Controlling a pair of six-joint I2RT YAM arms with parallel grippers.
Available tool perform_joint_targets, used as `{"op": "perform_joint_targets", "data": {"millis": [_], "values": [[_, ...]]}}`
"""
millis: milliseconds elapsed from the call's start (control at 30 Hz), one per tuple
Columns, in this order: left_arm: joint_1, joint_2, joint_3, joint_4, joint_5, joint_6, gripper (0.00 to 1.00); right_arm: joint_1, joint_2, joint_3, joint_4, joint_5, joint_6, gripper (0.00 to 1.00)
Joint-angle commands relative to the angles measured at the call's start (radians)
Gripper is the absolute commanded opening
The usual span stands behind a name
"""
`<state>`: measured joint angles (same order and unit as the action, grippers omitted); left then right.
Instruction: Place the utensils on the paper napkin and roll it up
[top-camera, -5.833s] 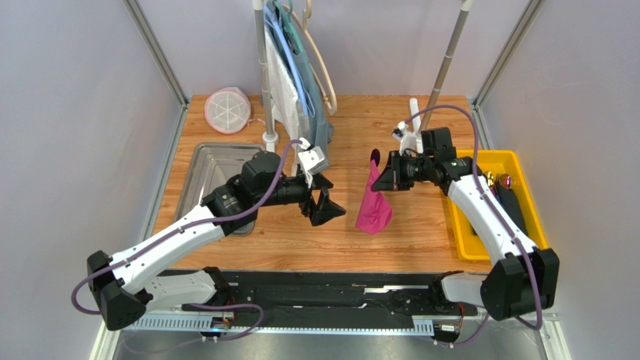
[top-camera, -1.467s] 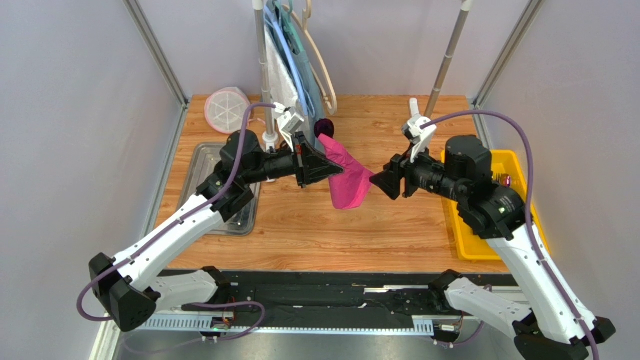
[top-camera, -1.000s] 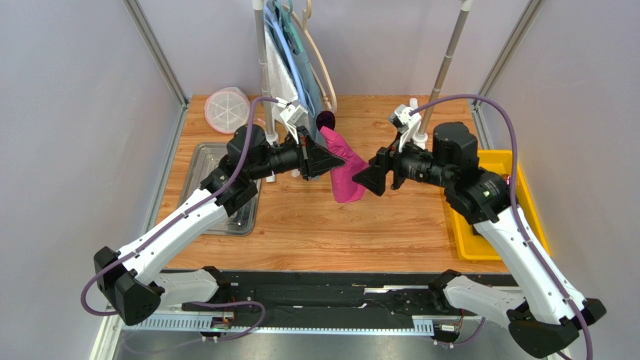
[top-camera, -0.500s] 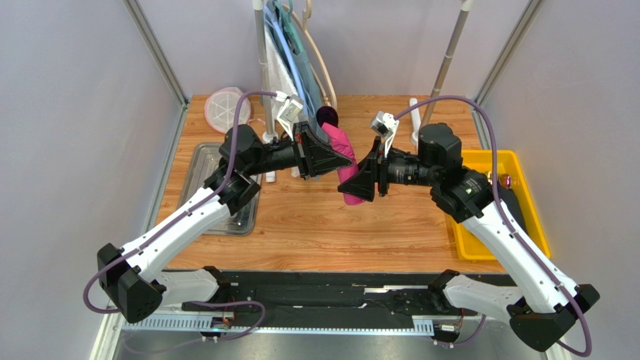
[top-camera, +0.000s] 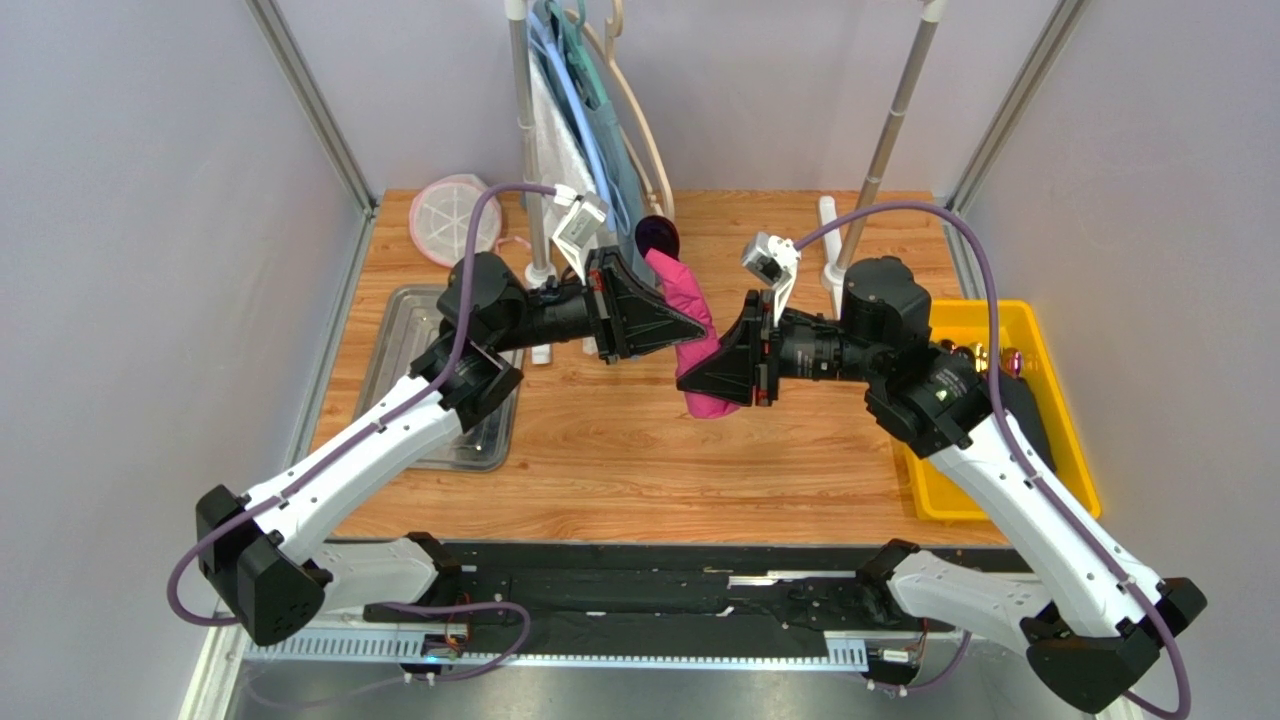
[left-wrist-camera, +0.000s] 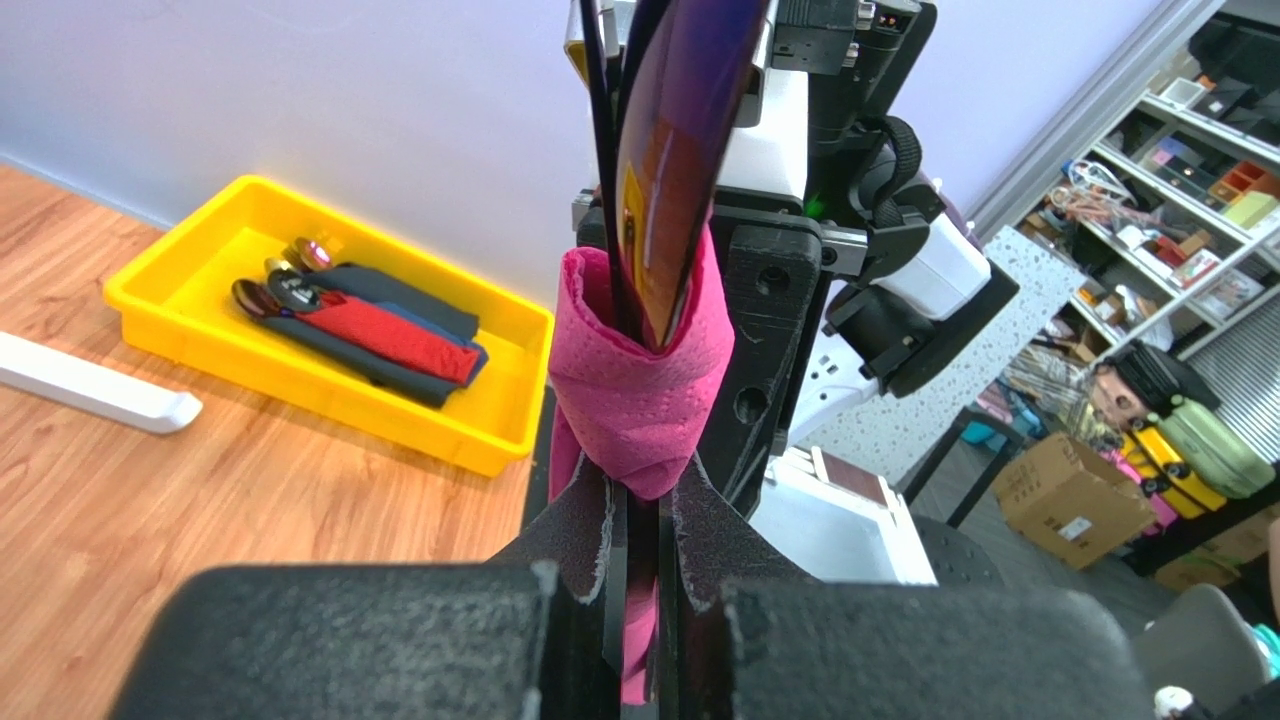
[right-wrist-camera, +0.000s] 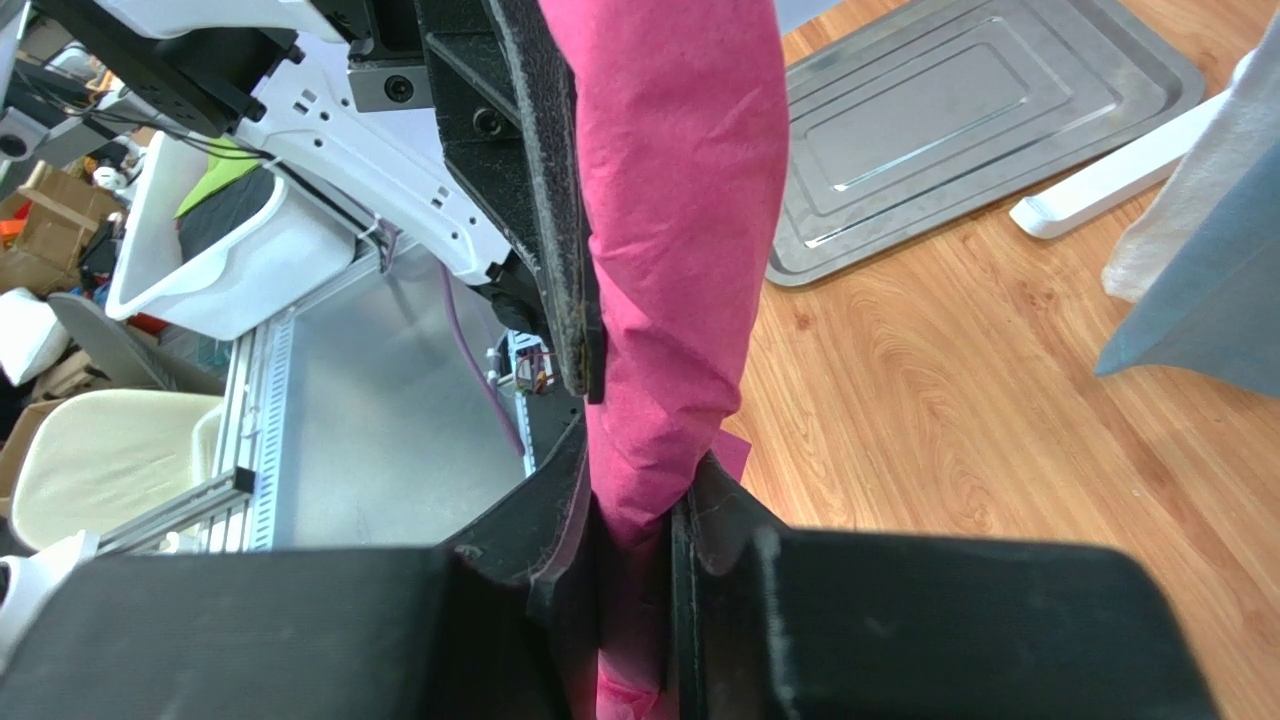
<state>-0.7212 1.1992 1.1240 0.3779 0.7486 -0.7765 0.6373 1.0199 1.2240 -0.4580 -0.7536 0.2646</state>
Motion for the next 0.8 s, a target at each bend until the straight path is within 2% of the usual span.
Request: {"op": "perform_joint_targets", "data": {"millis": [0,33,100,133,167,233,300,367,433,533,667,767], "values": [[-0.003,-0.026,0.025,0.049,-0.014,0.029,0.07,-0.002,-0.032,0.023,0.012,0.13,-0.019,0.0],[-0.004,-0.033,0.025,0.006,-0.023,0.04,0.21,-0.004,-0.032,0.029,-0.004,0.204,-0.04,0.0],[-0.003,-0.044,0.028,-0.058,-0.093,0.065,0.39,-0.002,-0.03,0.043,-0.019,0.298,-0.048,0.0],[-0.001,-0.053,0.034,-0.164,-0.13,0.08,0.63,-0.002,-0.03,0.054,-0.028,0.388,-0.056,0.0],[0.0,-0.056,0.052,-0.221,-0.17,0.089,0.68,-0.004,-0.033,0.055,-0.028,0.439,-0.074,0.0],[0.008,-0.061,0.063,-0.34,-0.273,0.101,0.71,0.002,-0.038,0.057,-0.024,0.628,-0.093,0.0],[0.009,-0.07,0.066,-0.373,-0.343,0.103,0.71,0.007,-0.047,0.045,-0.013,0.724,-0.168,0.0],[0.008,-0.072,0.079,-0.441,-0.377,0.089,0.73,0.047,-0.055,-0.001,0.034,0.899,-0.249,0.0],[0.009,-0.069,0.088,-0.467,-0.408,0.091,0.73,0.094,-0.072,-0.046,0.117,1.052,-0.396,0.0],[0.009,-0.064,0.094,-0.474,-0.459,0.071,0.75,0.13,-0.098,-0.147,0.269,1.201,-0.591,0.0],[0.008,-0.059,0.085,-0.424,-0.448,0.036,0.75,0.157,-0.121,-0.241,0.429,1.292,-0.792,0.0],[0.008,-0.059,0.031,-0.275,-0.404,0.01,0.76,0.17,-0.138,-0.276,0.492,1.31,-0.86,0.0]]}}
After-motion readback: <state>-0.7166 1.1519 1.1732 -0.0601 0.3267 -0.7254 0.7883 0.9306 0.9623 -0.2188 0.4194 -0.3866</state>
